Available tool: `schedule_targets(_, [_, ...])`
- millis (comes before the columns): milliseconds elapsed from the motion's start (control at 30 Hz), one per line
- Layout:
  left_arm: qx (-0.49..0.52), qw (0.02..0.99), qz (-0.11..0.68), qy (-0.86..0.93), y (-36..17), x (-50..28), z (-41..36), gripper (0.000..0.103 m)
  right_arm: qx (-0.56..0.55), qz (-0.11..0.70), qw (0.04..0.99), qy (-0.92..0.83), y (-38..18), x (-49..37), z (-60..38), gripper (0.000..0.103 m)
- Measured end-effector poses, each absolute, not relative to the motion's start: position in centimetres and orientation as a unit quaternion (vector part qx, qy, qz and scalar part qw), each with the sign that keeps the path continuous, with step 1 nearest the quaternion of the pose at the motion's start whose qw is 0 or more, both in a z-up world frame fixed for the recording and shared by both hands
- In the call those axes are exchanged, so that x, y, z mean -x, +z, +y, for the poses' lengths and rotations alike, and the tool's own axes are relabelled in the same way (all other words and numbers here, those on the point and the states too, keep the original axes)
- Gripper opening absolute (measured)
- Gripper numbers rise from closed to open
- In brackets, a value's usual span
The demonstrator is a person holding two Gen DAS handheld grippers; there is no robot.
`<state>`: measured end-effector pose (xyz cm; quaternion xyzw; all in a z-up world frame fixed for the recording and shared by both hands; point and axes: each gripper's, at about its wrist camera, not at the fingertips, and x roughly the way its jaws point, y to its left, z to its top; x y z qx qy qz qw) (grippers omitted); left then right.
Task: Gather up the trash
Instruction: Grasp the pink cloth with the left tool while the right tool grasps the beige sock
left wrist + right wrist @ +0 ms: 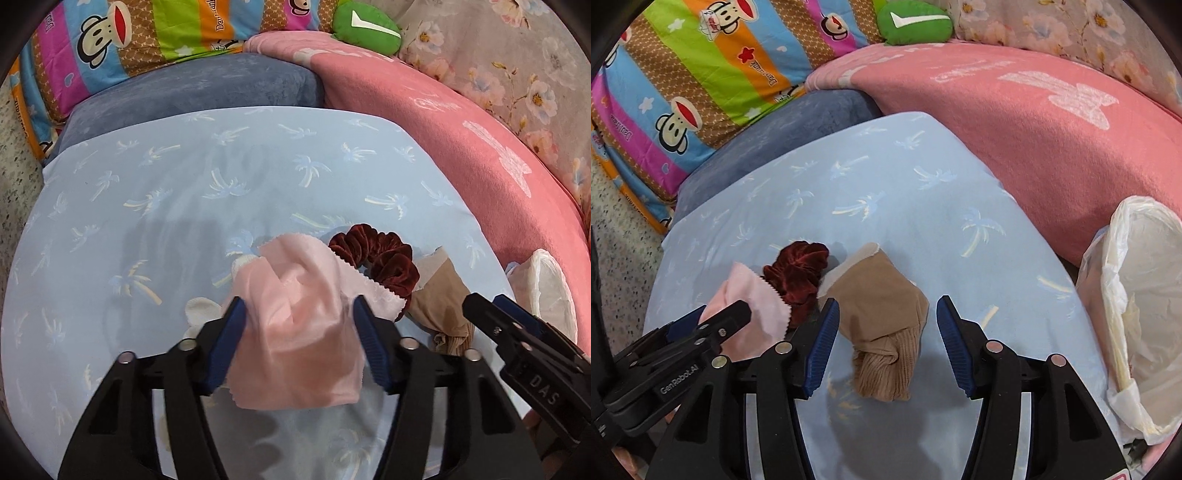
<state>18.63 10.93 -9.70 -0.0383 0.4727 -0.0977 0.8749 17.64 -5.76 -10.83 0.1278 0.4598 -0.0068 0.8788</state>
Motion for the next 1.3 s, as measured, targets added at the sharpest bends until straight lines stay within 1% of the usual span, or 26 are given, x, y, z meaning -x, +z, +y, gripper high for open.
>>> schedule_targets(33, [0.037,0.875,0.474,-0.097,-9.8,-18.6,10.9,0.042,-0.129,0.463,0.877,-0.008,-11.2,-17.7,-5.8,0.054])
schedule_targets(67, [0.038,0.874,0.475,-0.1,-9.9,-18.6,11.0,0.038,-0.13,0.466,0.875,-0.008,-11.6,-17.9,-5.8,0.054])
schedule_targets(133, [0.047,0.87,0.479,-0.11,-10.0,-18.5,11.1,0.024,-0.13,0.473,0.871,-0.007,-12.4,-18.1,-5.7,0.054])
schedule_targets(167, [0.051,0.869,0.48,-0.112,-10.0,-18.3,11.3,0.022,-0.132,0.48,0.867,-0.004,-12.9,-18.1,-5.7,0.054])
schedule_targets(233, [0.055,0.869,0.479,-0.113,-10.0,-18.1,11.5,0.011,-0.14,0.489,0.861,0.001,-13.7,-17.9,-5.7,0.043])
schedule_targets(267, [0.056,0.869,0.479,-0.113,-10.0,-18.0,11.5,0.01,-0.138,0.484,0.864,-0.001,-13.7,-17.7,-5.8,0.04])
schedule_targets(300, [0.058,0.869,0.478,-0.114,-9.9,-17.9,11.5,0.008,-0.135,0.485,0.864,0.001,-13.8,-17.6,-5.7,0.031])
schedule_targets(333, [0.058,0.87,0.477,-0.113,-9.8,-17.7,11.6,0.007,-0.138,0.488,0.862,0.008,-13.8,-17.5,-5.6,0.02])
schedule_targets(433, [0.056,0.874,0.47,-0.111,-9.2,-17.3,11.5,0.005,-0.142,0.488,0.861,0.014,-13.5,-17.0,-5.7,0.009])
schedule_targets(467, [0.057,0.875,0.467,-0.113,-8.9,-17.1,11.4,0.005,-0.143,0.487,0.861,0.016,-13.3,-16.8,-5.7,0.008])
schedule_targets(600, [0.057,0.882,0.453,-0.119,-7.5,-16.4,10.9,0.005,-0.144,0.471,0.87,0.022,-11.7,-15.5,-5.8,0.006])
schedule_targets(933, [0.05,0.896,0.419,-0.14,-3.7,-14.2,8.4,0.005,-0.152,0.421,0.894,0.024,-6.4,-11.9,-7.3,0.006])
schedule_targets(1300, [0.034,0.902,0.394,-0.174,-1.1,-11.6,4.7,0.005,-0.164,0.38,0.91,0.02,-2.1,-8.2,-10.1,0.006])
